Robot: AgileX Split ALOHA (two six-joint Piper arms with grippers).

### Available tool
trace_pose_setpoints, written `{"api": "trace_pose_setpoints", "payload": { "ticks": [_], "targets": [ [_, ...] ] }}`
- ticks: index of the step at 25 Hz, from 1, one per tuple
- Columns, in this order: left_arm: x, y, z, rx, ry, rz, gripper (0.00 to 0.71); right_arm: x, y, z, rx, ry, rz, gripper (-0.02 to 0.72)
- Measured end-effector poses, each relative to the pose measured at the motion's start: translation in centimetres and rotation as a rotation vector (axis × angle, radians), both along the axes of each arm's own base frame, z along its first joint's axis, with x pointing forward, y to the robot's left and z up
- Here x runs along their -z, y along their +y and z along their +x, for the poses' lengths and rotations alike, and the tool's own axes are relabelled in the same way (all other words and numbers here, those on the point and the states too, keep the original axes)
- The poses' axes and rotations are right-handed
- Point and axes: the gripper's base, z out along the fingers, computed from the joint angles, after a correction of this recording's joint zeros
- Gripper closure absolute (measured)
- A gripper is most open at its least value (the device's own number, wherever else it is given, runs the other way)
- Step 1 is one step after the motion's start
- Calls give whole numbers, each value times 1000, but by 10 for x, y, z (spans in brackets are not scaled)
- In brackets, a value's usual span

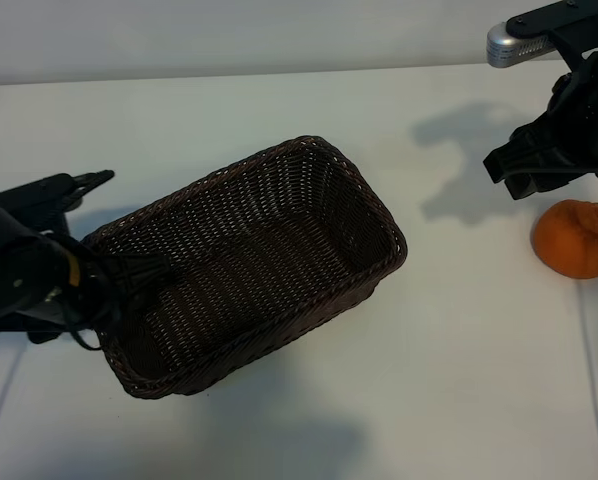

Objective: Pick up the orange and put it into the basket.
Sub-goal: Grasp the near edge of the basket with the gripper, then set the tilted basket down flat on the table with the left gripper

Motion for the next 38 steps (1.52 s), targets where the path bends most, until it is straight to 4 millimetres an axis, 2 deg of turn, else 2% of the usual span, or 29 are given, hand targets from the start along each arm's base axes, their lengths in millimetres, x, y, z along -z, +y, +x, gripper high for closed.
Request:
{"api": "trace_pose_setpoints", "payload": {
  "ticks": [6, 13, 15, 19, 21, 32, 38],
  "targets": [
    [16, -5, 5, -18, 38, -21, 115, 0, 0, 0, 0, 0, 1, 211],
    [19, -6, 6, -20, 39, -25, 132, 0, 0, 0, 1, 1, 4, 211],
    [19, -6, 6, -27, 34, -31, 187, 0, 0, 0, 1, 1, 4, 211],
    [19, -7, 6, -36, 34, -34, 391, 0, 0, 0, 1, 1, 4, 211],
    [19, -7, 7, -43, 24, -45, 471, 0, 0, 0, 1, 2, 3, 211],
    [19, -11, 11, -46, -12, -87, 503, 0, 0, 0, 1, 3, 3, 211],
    [7, -12, 11, -41, -71, -127, 540, 0, 0, 0, 1, 4, 3, 210]
  ]
}}
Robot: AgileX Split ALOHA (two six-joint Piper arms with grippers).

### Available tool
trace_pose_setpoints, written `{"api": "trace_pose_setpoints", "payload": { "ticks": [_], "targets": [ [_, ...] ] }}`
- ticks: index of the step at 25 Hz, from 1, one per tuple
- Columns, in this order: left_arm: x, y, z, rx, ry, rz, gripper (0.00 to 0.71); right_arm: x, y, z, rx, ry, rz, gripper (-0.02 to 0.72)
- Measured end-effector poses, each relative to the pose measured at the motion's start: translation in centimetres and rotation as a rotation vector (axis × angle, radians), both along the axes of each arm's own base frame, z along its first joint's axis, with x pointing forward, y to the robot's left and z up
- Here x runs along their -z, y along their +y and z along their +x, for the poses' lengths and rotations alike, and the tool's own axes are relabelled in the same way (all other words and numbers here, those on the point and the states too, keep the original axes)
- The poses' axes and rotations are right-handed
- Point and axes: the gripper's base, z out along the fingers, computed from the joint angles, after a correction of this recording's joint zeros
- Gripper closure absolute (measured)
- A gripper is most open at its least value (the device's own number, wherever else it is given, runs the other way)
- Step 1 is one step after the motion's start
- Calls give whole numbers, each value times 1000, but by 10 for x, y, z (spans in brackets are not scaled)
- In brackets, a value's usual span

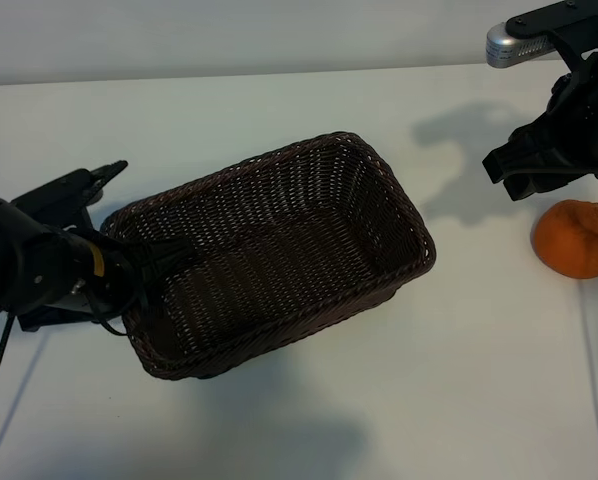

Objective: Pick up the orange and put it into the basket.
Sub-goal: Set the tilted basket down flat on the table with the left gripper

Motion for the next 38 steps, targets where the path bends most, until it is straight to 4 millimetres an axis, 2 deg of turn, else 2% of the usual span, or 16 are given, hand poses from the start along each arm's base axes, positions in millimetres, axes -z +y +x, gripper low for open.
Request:
{"api": "trace_pose_setpoints", "payload": {
  "ticks": [18, 23, 27, 33, 38],
  "targets": [
    [-53, 9, -18, 28, -190, -69, 554, 0, 0, 0, 1, 0, 3, 210],
    [-59, 19, -16, -10, -210, -85, 554, 0, 0, 0, 1, 0, 3, 210],
    [-66, 25, -10, 48, -189, -63, 554, 0, 0, 0, 1, 0, 3, 210],
    [-89, 22, 18, 232, -168, -58, 554, 0, 0, 0, 1, 1, 3, 210],
    [-81, 11, 40, 333, -87, -69, 554, 0, 0, 0, 1, 1, 3, 210]
  ]
}}
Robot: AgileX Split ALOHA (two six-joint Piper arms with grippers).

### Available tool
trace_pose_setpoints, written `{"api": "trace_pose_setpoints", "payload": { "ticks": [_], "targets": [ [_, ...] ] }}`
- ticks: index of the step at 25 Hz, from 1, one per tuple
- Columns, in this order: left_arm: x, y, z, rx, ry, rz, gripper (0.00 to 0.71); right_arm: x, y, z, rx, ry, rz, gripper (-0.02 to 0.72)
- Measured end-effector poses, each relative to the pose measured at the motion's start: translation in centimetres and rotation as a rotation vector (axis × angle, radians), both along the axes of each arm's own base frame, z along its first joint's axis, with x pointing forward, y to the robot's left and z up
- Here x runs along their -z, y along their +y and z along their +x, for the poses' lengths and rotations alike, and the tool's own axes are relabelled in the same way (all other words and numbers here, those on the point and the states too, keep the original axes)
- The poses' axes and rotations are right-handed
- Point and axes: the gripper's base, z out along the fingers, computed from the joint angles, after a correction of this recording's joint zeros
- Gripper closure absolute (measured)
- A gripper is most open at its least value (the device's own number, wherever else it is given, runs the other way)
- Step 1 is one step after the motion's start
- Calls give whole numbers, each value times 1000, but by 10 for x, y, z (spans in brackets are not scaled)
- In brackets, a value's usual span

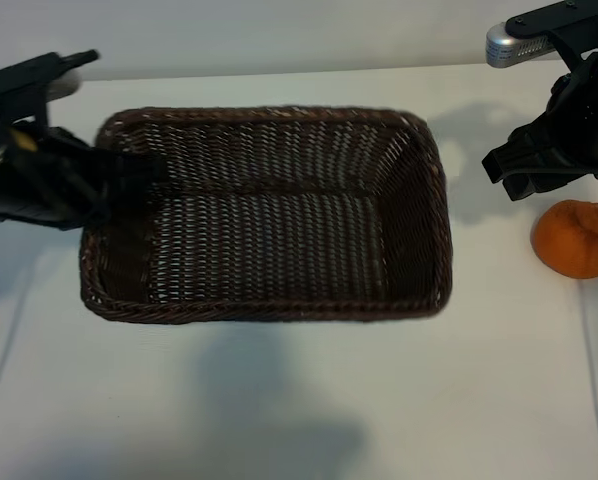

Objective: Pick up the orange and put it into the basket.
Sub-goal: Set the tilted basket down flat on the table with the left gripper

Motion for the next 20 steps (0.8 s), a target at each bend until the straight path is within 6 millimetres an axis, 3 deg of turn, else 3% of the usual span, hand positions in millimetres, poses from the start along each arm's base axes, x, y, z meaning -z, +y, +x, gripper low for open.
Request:
{"api": "trace_pose_setpoints", "payload": {
  "ticks": [7, 14, 20],
  "targets": [
    [20, -9, 32, 48, 70, 33, 554, 0, 0, 0, 0, 0, 0, 210],
    [22, -21, 63, 9, 34, -35, 554, 0, 0, 0, 0, 1, 1, 209],
    [33, -38, 79, 18, 26, -54, 554, 0, 0, 0, 0, 1, 1, 209]
  ]
}}
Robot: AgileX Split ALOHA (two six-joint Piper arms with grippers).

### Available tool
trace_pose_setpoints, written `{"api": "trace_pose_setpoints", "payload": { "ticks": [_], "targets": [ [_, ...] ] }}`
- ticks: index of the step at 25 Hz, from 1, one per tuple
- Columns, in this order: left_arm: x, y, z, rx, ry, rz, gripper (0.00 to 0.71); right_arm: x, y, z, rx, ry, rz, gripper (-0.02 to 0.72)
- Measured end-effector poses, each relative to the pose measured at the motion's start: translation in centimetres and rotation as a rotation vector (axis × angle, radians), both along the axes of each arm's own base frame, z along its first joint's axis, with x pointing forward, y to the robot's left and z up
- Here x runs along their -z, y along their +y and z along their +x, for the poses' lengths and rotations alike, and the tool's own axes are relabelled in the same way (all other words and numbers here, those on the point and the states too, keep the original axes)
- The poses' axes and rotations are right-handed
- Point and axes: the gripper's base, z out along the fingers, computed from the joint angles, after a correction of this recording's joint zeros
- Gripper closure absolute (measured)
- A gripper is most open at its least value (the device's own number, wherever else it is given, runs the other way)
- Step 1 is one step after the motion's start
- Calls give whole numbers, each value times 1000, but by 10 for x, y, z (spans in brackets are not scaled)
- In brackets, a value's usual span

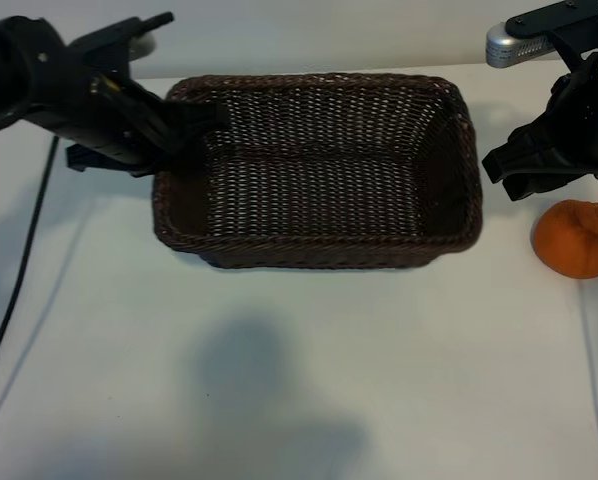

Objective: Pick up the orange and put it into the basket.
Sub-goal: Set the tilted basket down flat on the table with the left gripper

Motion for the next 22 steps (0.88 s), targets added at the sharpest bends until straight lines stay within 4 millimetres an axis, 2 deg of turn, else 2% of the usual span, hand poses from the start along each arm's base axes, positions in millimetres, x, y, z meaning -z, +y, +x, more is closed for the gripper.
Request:
{"api": "trace_pose_setpoints", "payload": {
  "ticks": [6, 22],
  "targets": [
    [22, -18, 1, 45, 41, 16, 554, 0, 0, 0, 0, 0, 0, 209],
    [49, -20, 13, -8, 34, 15, 554, 0, 0, 0, 0, 0, 0, 209]
  ]
}}
